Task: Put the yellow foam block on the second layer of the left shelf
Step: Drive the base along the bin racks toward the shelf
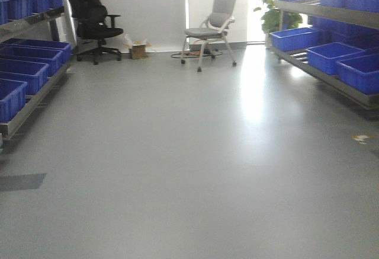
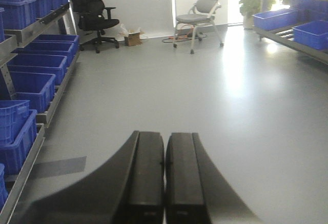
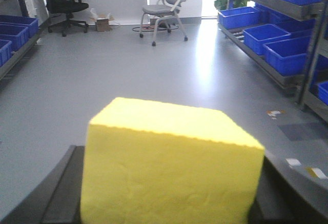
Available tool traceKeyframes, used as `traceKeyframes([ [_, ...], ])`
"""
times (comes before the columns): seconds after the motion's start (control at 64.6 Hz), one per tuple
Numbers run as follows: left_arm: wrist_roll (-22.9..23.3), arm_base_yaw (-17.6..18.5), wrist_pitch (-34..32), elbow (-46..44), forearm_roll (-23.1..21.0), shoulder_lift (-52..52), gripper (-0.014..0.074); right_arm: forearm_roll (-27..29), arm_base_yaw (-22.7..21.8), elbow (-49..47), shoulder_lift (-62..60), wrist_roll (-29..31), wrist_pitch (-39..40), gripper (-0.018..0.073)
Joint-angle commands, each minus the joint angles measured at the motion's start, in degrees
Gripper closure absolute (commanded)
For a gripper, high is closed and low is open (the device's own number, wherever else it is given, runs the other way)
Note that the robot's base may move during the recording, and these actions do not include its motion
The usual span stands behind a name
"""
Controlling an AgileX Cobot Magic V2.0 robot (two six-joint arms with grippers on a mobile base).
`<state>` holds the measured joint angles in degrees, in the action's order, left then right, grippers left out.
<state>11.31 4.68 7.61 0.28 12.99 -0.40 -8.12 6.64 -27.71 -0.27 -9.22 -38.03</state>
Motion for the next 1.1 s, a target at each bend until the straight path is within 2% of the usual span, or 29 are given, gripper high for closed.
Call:
traceKeyframes([
  [0.0, 0.22, 0.15, -4.94, 1.48, -0.18, -0.76, 0.046, -0.65, -0.26, -1.5, 1.38, 0.58, 4.94, 0.0239],
  [1.083, 0.22, 0.15, -4.94, 1.48, -0.18, -0.76, 0.046, -0.65, -0.26, -1.5, 1.38, 0.58, 4.88, 0.0239],
])
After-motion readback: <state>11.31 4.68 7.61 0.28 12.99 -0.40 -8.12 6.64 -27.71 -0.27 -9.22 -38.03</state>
